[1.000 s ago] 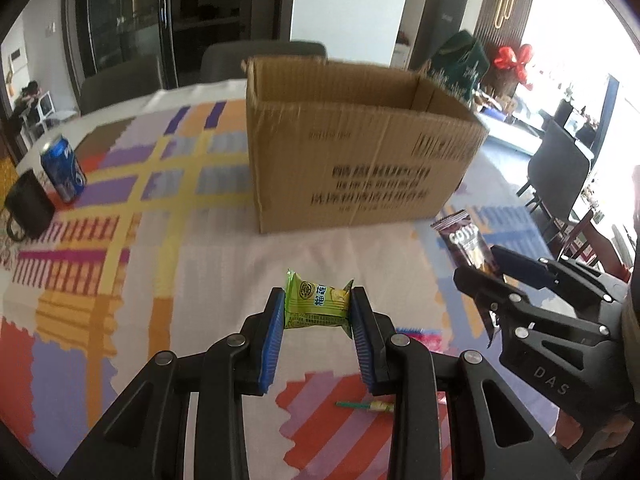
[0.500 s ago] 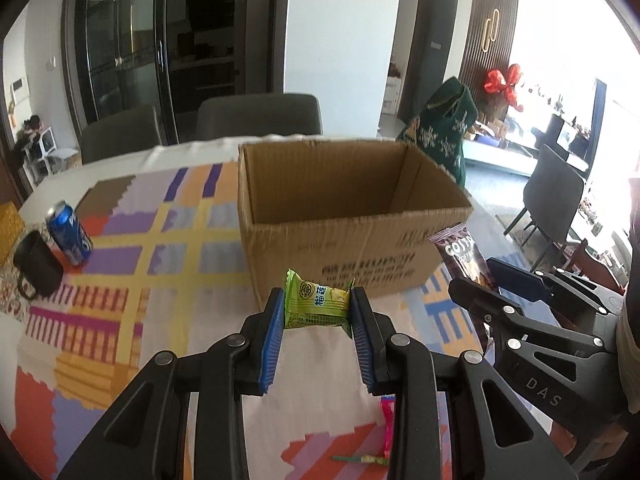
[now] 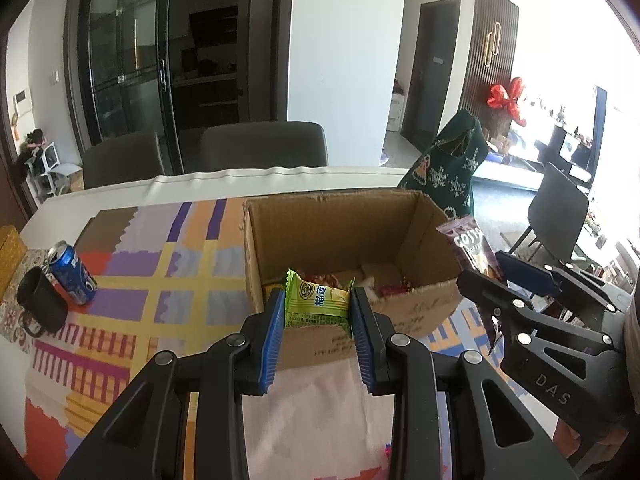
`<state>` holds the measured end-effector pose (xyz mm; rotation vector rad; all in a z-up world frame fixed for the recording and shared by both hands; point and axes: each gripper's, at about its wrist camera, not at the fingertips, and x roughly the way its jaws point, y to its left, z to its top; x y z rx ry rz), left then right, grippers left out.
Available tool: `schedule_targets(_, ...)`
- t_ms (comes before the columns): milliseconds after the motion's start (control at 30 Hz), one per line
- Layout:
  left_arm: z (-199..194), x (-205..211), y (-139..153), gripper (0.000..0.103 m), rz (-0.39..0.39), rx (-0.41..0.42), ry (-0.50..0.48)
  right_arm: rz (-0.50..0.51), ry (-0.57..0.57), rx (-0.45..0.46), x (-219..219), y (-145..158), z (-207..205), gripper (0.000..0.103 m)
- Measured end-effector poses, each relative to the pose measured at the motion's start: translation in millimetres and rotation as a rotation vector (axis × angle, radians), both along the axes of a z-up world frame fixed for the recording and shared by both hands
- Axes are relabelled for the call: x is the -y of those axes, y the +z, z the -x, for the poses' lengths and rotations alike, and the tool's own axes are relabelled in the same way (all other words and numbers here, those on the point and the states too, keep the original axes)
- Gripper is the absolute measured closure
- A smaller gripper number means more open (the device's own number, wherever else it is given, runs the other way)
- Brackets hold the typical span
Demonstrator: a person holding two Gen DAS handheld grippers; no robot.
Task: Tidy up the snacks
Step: 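Lower the green packet and COSTA packet into the box with both tools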
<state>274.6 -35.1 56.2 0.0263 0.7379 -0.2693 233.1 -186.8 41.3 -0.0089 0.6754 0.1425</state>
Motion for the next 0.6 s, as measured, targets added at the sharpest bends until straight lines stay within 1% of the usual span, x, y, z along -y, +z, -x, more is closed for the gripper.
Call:
schedule_targets(233, -24.3, 0.1, -0.1, 0.070, 0.004, -0.008, 0.005, 0.024, 0.002, 0.019, -2.0, 9.7, -24.5, 0.063)
schedule_targets(600, -61.9, 2.5, -7.8, 0.070, -0.005, -0.043, 0.013, 0.041, -0.004, 0.013, -2.8, 6.6, -61.1, 0.063)
